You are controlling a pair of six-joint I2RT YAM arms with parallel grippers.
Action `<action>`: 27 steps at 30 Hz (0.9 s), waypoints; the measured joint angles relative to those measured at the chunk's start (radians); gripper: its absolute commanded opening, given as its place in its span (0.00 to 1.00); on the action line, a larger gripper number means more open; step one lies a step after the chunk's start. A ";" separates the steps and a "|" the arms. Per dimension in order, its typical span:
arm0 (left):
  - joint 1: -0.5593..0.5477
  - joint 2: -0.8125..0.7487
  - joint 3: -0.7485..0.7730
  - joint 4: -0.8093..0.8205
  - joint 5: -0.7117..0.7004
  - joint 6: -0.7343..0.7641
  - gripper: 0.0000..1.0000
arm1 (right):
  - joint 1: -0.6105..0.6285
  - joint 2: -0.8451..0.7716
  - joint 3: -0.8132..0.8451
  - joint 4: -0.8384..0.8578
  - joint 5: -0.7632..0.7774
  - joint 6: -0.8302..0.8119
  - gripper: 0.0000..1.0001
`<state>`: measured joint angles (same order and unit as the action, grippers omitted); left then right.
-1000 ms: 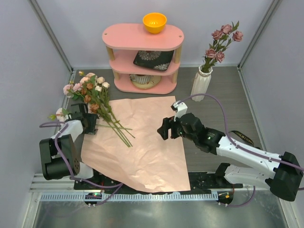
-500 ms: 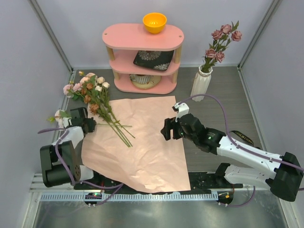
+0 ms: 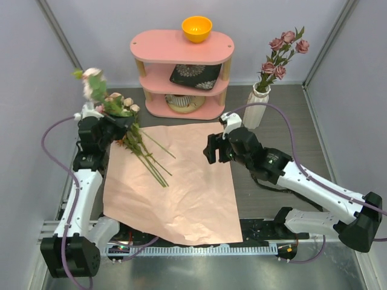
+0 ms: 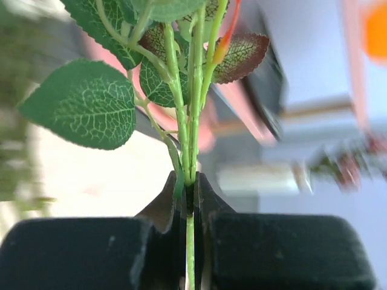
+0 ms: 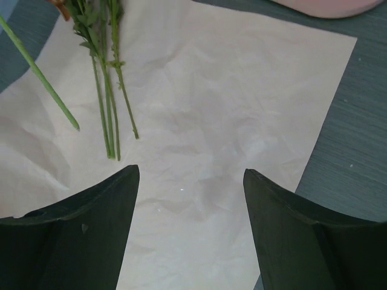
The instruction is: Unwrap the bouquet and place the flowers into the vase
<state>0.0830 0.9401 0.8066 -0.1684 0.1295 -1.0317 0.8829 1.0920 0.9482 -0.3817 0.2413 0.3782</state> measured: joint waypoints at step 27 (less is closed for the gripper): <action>-0.511 -0.004 -0.063 0.219 0.796 0.508 0.00 | -0.023 0.051 0.195 0.180 -0.434 0.185 0.62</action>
<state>-0.4282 0.9363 0.7437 0.0502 0.9257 -0.5236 0.8604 1.1427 1.1427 -0.2012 -0.1925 0.5636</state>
